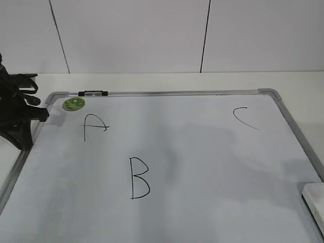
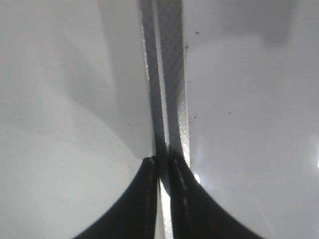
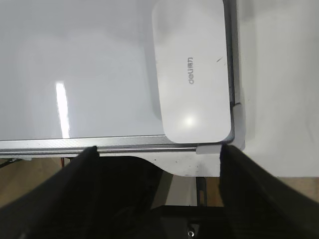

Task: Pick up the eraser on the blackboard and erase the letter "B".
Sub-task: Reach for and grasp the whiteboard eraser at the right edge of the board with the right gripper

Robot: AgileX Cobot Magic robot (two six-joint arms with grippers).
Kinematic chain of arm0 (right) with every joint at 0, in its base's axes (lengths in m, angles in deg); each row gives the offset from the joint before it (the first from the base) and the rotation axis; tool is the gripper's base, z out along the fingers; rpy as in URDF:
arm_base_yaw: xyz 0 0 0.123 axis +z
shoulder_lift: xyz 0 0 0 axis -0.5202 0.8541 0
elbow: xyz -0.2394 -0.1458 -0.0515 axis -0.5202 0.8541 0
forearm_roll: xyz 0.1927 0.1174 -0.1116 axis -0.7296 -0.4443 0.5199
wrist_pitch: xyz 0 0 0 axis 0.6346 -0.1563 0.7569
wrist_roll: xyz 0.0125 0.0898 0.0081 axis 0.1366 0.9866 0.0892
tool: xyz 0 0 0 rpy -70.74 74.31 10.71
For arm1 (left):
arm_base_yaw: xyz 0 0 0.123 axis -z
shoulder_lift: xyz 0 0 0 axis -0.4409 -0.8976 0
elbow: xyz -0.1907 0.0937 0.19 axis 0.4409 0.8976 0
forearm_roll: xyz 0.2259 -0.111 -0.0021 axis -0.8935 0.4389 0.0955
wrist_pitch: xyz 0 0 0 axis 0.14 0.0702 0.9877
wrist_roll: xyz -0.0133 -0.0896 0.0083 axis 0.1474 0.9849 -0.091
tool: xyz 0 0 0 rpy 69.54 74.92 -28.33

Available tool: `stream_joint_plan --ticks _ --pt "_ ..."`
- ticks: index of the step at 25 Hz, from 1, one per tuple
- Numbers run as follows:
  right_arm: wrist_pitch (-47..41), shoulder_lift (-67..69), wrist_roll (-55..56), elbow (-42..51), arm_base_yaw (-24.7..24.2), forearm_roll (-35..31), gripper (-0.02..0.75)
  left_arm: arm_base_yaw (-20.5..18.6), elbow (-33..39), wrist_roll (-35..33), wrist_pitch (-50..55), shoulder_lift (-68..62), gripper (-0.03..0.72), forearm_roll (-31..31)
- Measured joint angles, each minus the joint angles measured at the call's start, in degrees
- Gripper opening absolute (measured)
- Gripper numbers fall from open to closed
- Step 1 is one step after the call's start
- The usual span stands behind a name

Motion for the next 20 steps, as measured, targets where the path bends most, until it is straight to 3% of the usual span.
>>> stream_joint_plan --ticks 6,20 --pt "0.0 0.9 1.4 0.0 0.0 3.9 0.661 0.0 0.0 0.0 0.0 0.0 0.025 0.0" --pt "8.7 18.9 1.6 -0.1 0.0 3.4 0.668 0.0 0.0 0.0 0.0 0.0 0.025 0.0"
